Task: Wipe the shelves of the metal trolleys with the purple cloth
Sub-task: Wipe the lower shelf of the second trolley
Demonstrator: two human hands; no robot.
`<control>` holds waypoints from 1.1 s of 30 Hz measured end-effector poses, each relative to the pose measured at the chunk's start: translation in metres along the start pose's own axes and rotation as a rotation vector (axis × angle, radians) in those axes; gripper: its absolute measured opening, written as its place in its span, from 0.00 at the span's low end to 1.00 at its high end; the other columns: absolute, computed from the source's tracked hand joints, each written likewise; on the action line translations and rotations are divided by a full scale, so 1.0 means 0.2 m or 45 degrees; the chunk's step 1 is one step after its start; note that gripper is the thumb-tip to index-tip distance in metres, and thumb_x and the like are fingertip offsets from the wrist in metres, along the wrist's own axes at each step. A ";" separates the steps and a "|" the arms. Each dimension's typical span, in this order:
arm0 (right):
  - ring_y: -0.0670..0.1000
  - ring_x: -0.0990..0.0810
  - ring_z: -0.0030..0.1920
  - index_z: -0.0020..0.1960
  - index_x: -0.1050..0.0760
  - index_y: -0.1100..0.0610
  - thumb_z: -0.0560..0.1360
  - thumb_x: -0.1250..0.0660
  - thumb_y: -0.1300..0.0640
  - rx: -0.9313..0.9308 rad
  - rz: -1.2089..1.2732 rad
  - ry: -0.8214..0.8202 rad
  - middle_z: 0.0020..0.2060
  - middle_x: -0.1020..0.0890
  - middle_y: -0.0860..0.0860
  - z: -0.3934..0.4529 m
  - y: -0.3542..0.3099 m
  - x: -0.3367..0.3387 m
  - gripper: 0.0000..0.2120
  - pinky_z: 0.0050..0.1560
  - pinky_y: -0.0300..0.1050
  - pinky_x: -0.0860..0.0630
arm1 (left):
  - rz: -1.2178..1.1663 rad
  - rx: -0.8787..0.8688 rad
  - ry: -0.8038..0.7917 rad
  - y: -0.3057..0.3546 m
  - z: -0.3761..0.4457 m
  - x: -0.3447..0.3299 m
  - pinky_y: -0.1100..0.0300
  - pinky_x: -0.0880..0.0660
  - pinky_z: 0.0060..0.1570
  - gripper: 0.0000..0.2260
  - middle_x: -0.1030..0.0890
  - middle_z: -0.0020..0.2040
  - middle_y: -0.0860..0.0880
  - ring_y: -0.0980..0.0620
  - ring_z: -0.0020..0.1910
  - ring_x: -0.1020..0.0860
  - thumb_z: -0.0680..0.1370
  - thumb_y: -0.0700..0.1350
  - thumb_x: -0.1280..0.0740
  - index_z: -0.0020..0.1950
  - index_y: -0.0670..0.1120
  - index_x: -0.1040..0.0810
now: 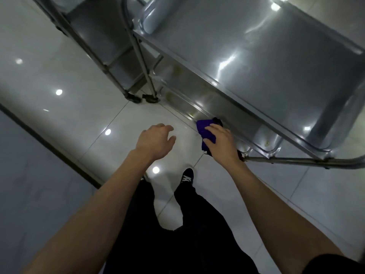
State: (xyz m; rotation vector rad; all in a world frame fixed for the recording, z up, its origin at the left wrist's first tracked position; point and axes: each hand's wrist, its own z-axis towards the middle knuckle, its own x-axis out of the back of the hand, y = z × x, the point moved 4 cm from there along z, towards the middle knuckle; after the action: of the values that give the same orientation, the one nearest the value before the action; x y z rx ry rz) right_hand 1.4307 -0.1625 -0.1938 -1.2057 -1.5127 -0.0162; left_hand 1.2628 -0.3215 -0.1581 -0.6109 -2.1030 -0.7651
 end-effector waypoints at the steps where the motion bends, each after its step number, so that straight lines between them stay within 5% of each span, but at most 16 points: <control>1: 0.55 0.31 0.69 0.72 0.26 0.53 0.79 0.31 0.54 -0.022 0.004 0.011 0.71 0.27 0.49 0.00 0.00 -0.01 0.21 0.70 0.55 0.31 | 0.008 -0.022 -0.016 -0.01 0.04 0.01 0.46 0.26 0.61 0.20 0.23 0.66 0.47 0.45 0.63 0.24 0.82 0.56 0.40 0.73 0.50 0.27; 13: 0.54 0.27 0.66 0.68 0.22 0.55 0.76 0.26 0.57 -0.276 0.048 0.211 0.68 0.23 0.52 0.07 -0.25 -0.22 0.21 0.71 0.48 0.34 | 0.094 -0.373 -0.215 -0.37 0.43 0.22 0.47 0.28 0.64 0.21 0.24 0.68 0.47 0.45 0.66 0.26 0.83 0.55 0.40 0.74 0.50 0.29; 21: 0.55 0.30 0.69 0.70 0.24 0.52 0.77 0.28 0.54 -0.429 0.155 0.259 0.70 0.25 0.50 0.19 -0.43 -0.43 0.21 0.72 0.53 0.34 | 0.121 -0.434 -0.262 -0.56 0.66 0.27 0.46 0.28 0.65 0.20 0.24 0.69 0.47 0.45 0.66 0.26 0.83 0.54 0.40 0.74 0.50 0.28; 33: 0.51 0.29 0.68 0.69 0.23 0.55 0.77 0.28 0.58 -0.361 0.262 0.551 0.70 0.25 0.52 0.63 0.09 -0.67 0.20 0.71 0.47 0.34 | 0.206 -0.518 -0.117 -0.46 1.27 -0.18 0.48 0.25 0.57 0.18 0.20 0.64 0.45 0.40 0.62 0.23 0.81 0.54 0.38 0.70 0.52 0.24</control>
State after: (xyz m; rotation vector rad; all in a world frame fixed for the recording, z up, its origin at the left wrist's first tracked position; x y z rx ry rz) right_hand 1.3287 -0.1668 -0.3475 -1.4691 -1.0259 -0.3432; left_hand 1.0926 -0.2141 -0.3425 -1.0379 -1.9598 -1.0983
